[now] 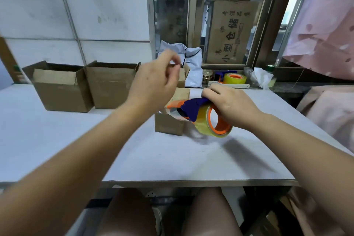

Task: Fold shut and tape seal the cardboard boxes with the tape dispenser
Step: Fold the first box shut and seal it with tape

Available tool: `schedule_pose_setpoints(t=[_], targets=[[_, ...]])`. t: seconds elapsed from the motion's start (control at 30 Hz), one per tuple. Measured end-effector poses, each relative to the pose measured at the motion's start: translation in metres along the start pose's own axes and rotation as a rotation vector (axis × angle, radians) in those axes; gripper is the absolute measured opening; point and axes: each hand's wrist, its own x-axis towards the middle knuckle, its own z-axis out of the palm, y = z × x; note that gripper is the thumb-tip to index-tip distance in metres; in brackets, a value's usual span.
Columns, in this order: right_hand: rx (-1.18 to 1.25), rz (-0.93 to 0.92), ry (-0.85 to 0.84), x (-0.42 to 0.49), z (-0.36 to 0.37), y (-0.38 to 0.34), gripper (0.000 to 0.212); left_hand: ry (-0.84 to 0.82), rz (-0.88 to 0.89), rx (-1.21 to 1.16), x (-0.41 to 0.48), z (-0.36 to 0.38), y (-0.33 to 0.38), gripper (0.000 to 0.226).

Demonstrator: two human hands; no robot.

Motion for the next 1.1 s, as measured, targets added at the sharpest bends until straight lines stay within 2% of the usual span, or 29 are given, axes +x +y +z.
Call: schedule_pose_setpoints(t=[0.07, 0.17, 0.3, 0.43, 0.57, 0.7, 0.77, 0.9, 1.03, 1.1], targets=[[0.027, 0.024, -0.001, -0.001, 0.001, 0.001, 0.043, 0.097, -0.151, -0.303, -0.028, 0.006, -0.004, 0.014], [0.082, 0.089, -0.026, -0.004, 0.003, 0.000, 0.034, 0.005, -0.205, -0.542, -0.061, 0.019, -0.011, 0.015], [0.128, 0.165, -0.080, -0.008, 0.006, -0.002, 0.030, -0.052, -0.071, -0.437, -0.077, 0.028, -0.019, 0.048], [0.215, 0.262, -0.125, -0.012, 0.004, -0.003, 0.039, -0.087, 0.043, -0.342, -0.071, 0.037, -0.018, 0.059], [0.286, 0.336, -0.127, -0.014, 0.005, 0.002, 0.060, -0.089, 0.059, -0.343, -0.068, 0.044, -0.013, 0.064], [0.341, 0.335, -0.219, -0.015, 0.001, 0.003, 0.085, -0.090, 0.037, -0.363, -0.062, 0.047, -0.008, 0.070], [0.403, 0.296, -0.197, -0.016, 0.001, 0.001, 0.080, -0.097, 0.039, -0.356, -0.056, 0.047, -0.005, 0.072], [0.483, 0.294, -0.099, -0.022, 0.006, 0.010, 0.051, -0.219, -0.061, -0.476, -0.041, 0.044, -0.005, 0.069], [0.531, 0.338, -0.107, -0.023, 0.008, 0.016, 0.047, -0.308, -0.174, -0.584, -0.026, 0.049, -0.006, 0.052], [0.545, 0.385, -0.137, -0.022, 0.005, 0.016, 0.048, -0.289, -0.286, -0.729, -0.021, 0.055, -0.006, 0.044]])
